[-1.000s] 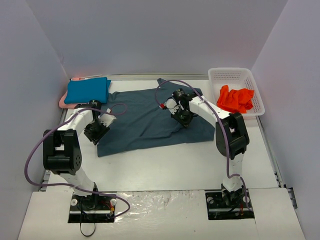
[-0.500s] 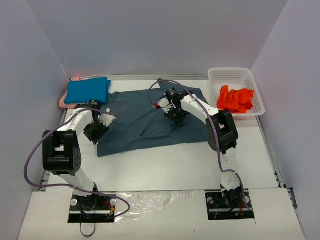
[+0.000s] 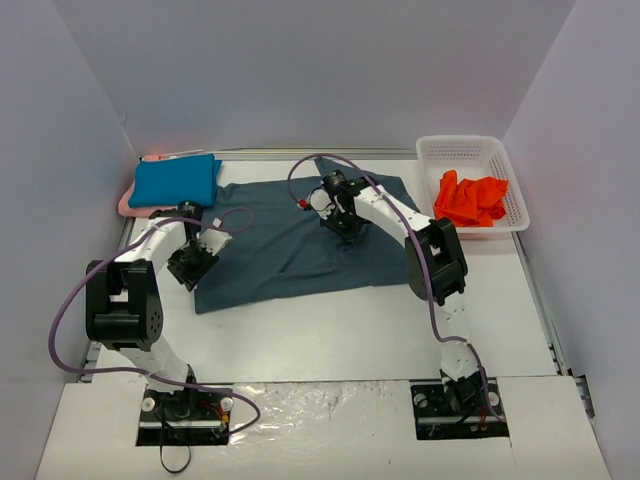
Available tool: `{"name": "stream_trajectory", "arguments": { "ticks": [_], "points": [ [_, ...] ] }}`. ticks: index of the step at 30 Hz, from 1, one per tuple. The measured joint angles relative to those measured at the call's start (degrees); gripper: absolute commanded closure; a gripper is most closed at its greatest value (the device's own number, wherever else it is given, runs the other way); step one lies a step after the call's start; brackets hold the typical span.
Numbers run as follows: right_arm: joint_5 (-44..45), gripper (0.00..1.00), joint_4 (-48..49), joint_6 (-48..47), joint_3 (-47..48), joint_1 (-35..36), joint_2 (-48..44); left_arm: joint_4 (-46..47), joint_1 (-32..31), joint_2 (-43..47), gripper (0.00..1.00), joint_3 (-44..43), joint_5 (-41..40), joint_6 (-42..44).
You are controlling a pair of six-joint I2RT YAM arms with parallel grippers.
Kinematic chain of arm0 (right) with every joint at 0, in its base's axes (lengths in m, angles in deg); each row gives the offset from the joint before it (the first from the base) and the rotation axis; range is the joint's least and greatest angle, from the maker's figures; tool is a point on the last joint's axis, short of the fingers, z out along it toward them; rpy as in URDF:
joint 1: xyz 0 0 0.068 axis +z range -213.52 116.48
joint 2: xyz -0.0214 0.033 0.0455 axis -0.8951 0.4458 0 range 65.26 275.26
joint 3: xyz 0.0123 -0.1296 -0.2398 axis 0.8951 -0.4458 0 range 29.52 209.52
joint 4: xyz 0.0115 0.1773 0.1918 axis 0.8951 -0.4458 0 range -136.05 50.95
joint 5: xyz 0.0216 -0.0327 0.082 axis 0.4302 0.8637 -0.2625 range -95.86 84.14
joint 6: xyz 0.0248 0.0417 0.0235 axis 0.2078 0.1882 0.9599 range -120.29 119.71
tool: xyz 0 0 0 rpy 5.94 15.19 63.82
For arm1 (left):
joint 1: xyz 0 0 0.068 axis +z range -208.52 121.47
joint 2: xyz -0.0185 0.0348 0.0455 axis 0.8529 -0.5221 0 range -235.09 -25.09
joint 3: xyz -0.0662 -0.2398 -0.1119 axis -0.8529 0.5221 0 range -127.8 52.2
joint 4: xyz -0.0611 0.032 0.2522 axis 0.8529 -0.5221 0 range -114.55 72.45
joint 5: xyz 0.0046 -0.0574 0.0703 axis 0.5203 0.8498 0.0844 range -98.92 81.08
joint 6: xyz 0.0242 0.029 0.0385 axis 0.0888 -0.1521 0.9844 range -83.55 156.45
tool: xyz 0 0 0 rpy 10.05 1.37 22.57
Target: Fold and stack the t-shirts
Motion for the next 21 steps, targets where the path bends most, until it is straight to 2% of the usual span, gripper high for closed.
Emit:
{"name": "stream_trajectory", "arguments": {
  "ticks": [9, 12, 13, 21],
  "points": [
    [2.8, 1.00, 2.5, 0.1, 1.2, 0.1, 3.1, 0.0, 1.9, -0.1, 0.69, 0.0, 0.0, 0.0],
    [3.1, 0.89, 3.0, 0.2, 1.9, 0.1, 3.9, 0.0, 2.0, -0.1, 0.69, 0.0, 0.0, 0.0],
    [3.1, 0.81, 3.0, 0.3, 2.1, 0.1, 3.9, 0.0, 2.0, -0.1, 0.69, 0.0, 0.0, 0.0],
    [3.1, 0.77, 4.6, 0.5, 2.5, 0.3, 3.9, 0.0, 2.0, -0.2, 0.69, 0.0, 0.0, 0.0]
  ]
}}
